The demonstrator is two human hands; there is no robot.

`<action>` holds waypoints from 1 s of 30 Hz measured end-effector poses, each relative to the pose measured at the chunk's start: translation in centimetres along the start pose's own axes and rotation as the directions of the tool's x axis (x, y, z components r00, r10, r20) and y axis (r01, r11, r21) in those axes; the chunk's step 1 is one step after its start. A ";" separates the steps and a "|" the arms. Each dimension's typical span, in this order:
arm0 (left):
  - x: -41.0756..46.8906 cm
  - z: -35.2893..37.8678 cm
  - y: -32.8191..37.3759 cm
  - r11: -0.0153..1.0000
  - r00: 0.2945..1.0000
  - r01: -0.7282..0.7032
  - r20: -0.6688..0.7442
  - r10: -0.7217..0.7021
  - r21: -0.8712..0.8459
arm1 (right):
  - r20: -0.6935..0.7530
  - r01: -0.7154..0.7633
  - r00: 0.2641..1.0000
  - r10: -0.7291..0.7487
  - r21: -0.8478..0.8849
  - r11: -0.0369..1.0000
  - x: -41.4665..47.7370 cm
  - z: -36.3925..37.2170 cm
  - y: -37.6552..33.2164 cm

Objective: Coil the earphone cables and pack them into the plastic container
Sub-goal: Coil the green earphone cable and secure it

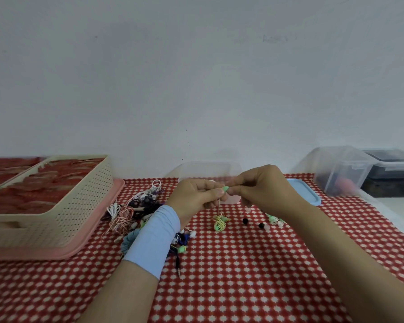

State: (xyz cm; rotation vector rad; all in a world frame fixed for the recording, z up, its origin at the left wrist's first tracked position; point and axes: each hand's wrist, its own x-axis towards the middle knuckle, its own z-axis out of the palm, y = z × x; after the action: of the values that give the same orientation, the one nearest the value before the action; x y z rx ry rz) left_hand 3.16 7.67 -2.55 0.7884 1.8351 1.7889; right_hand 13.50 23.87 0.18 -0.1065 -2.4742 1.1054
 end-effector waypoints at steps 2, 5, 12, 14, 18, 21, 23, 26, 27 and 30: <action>-0.1 0.0 0.1 1.000 1.000 -0.021 -0.014 0.022 0.012 | -0.015 0.066 0.998 -0.067 -0.057 0.996 -0.1 0.2 -0.2; -0.1 0.4 0.4 0.985 0.990 -0.105 -0.082 0.117 0.133 | -0.031 0.006 1.000 -0.006 0.015 1.000 -0.1 0.2 0.1; 0.2 0.8 0.1 0.894 0.945 -0.226 -0.135 0.297 0.387 | 0.161 -0.343 0.939 0.304 0.486 0.804 0.0 0.8 0.7; 0.1 1.0 -0.1 0.861 0.944 -0.221 -0.120 0.307 0.457 | 0.231 -0.433 0.901 0.367 0.503 0.748 0.1 0.7 0.8; 0.2 1.0 -0.2 0.910 0.951 -0.183 -0.169 0.260 0.372 | 0.210 -0.415 0.909 0.360 0.515 0.750 0.2 0.8 0.7; 0.2 0.8 -0.1 0.937 0.964 -0.136 -0.175 0.200 0.322 | 0.176 -0.358 0.934 0.312 0.446 0.820 0.2 0.6 0.3; 0.2 0.8 0.0 0.945 0.968 -0.124 -0.170 0.182 0.303 | 0.174 -0.350 0.937 0.304 0.422 0.836 0.2 0.4 0.2; 0.1 0.8 0.2 0.943 0.972 -0.126 -0.153 0.180 0.307 | 0.163 -0.335 0.942 0.293 0.407 0.850 0.1 0.1 0.1; 0.1 0.8 0.2 0.943 0.972 -0.129 -0.148 0.181 0.305 | 0.162 -0.330 0.944 0.288 0.403 0.854 0.1 0.1 0.0; 0.0 0.8 0.3 0.951 0.977 -0.122 -0.136 0.166 0.284 | 0.141 -0.317 0.948 0.284 0.390 0.865 0.1 0.1 -0.1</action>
State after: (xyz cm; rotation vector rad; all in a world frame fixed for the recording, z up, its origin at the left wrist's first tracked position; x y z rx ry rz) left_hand 3.76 8.24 -2.33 0.9266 2.2157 1.7503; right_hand 13.41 23.77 0.21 -0.3383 -2.2823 1.7702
